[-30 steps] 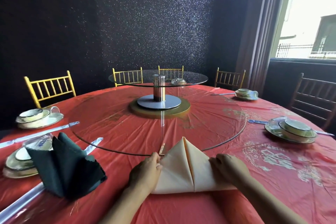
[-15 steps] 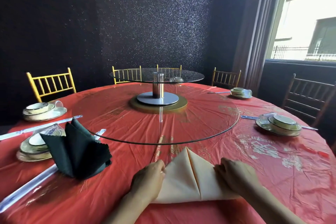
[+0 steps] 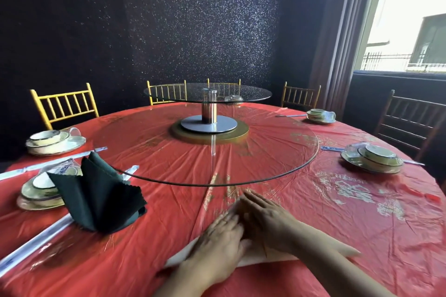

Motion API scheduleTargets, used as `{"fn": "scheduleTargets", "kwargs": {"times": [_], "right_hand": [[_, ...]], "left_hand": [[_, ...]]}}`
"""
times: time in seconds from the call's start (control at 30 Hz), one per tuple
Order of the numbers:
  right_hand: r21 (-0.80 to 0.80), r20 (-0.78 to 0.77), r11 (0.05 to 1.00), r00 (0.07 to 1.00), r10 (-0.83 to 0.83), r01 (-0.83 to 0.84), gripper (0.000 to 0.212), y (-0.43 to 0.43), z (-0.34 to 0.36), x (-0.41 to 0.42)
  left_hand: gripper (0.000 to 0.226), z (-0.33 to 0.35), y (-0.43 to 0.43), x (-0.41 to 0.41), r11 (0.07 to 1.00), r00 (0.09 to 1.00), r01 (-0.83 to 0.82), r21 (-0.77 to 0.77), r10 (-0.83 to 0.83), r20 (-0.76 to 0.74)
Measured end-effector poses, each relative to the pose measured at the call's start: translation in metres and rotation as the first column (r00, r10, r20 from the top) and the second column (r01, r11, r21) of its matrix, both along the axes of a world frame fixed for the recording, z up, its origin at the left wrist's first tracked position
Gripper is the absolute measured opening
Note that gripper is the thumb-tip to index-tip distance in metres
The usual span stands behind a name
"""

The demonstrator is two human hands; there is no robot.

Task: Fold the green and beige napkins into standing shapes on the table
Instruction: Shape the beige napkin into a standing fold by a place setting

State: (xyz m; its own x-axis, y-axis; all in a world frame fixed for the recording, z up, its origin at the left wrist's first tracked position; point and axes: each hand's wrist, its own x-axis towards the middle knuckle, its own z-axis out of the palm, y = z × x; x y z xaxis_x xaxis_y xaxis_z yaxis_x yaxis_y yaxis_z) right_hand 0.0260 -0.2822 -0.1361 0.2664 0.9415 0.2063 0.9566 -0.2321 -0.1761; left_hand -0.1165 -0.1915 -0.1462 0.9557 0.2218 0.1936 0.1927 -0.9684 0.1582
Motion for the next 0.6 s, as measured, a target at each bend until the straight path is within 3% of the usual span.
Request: {"fn": "scheduleTargets", "kwargs": {"times": [0.13,0.3,0.43,0.53,0.6], "right_hand": [[-0.161,0.008,0.987,1.000,0.005,-0.004,0.131,0.016,-0.009,0.006],[-0.174,0.015,0.984,0.999,0.030,-0.027,0.128,0.009,-0.010,-0.002],[-0.147,0.006,0.989,1.000,-0.008,0.009,0.126,0.011,-0.011,-0.002],[-0.163,-0.002,0.986,1.000,-0.015,0.015,0.126,0.012,-0.012,0.000],[-0.176,-0.017,0.984,1.000,-0.021,0.018,0.127,0.012,-0.013,0.000]], "left_hand": [[0.104,-0.002,-0.001,0.000,0.999,1.000,-0.004,-0.048,0.003,-0.019],[0.113,0.000,0.003,-0.005,0.994,0.996,0.031,-0.106,-0.040,-0.086],[0.124,-0.002,0.016,-0.027,0.996,0.978,0.089,0.011,-0.085,-0.191],[0.122,0.003,0.022,-0.046,0.996,0.967,0.077,0.045,-0.064,-0.247],[0.114,0.005,0.028,-0.059,0.985,0.976,0.054,0.165,-0.017,-0.216]]}}
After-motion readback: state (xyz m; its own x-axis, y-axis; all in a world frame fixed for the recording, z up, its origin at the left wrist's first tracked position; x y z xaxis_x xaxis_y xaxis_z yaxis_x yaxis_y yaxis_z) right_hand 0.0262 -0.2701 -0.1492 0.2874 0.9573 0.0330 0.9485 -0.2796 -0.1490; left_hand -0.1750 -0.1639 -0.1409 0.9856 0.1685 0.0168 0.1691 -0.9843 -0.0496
